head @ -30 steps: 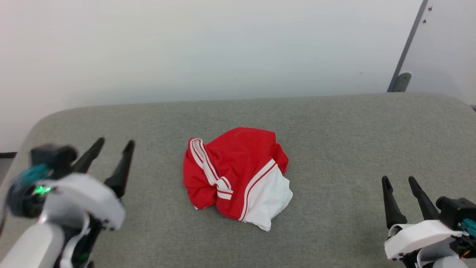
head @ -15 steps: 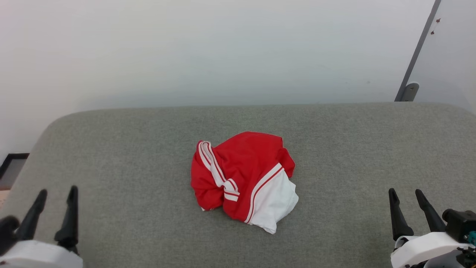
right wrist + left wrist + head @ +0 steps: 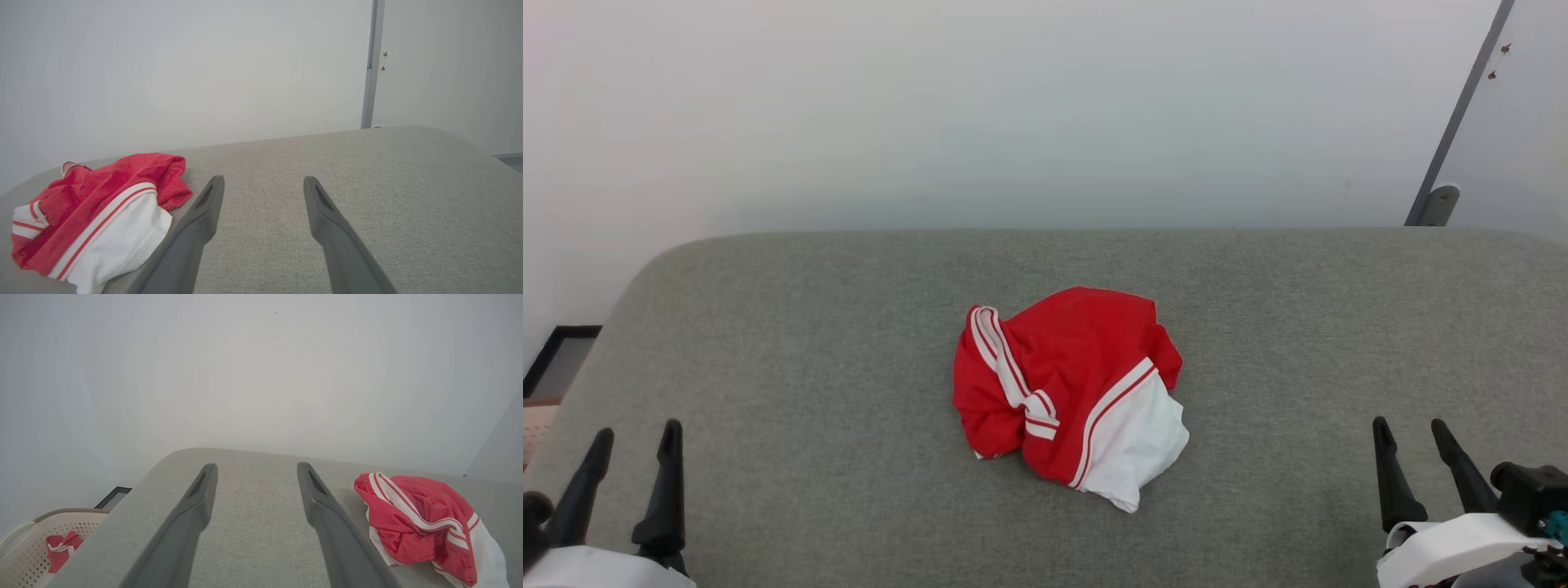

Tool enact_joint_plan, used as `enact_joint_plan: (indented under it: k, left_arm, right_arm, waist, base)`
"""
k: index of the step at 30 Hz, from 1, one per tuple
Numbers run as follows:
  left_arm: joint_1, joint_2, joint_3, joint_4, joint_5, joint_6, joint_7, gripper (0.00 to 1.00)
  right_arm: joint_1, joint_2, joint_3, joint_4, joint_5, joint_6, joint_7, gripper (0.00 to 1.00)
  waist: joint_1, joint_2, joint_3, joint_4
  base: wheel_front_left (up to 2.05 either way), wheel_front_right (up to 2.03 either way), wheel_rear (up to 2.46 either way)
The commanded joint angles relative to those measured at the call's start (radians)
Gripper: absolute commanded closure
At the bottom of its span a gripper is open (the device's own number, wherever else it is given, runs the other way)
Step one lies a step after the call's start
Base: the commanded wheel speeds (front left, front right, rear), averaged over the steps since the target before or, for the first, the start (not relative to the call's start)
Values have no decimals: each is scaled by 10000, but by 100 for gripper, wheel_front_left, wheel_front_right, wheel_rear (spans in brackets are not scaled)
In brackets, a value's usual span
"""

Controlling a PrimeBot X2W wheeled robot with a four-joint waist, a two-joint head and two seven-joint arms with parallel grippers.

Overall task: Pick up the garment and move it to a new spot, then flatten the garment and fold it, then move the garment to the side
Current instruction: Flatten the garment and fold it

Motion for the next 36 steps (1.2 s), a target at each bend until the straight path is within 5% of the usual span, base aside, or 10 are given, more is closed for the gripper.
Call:
enact_joint_plan:
  k: [1, 19, 36]
  left_arm:
    - [-34, 21, -24, -48, 58, -1, 36, 0]
    - [-218, -196, -497, -776, 299, 486, 360, 0]
    - [-1090, -1369, -1252, -22, 434, 37, -81, 0]
  right_arm:
    - [77, 2, 42, -41, 12, -11, 31, 0]
    - [-547, -173, 1357, 298, 229, -12, 1938, 0]
    - [-1881, -23, 969, 1979, -1017, -11, 5702, 0]
  waist:
    - [0, 0, 20, 35]
    - [0, 0, 480, 2282]
    - [0, 0, 1645, 3937]
  base:
    - [0, 0, 0]
    - [0, 0, 0]
    - [0, 0, 0]
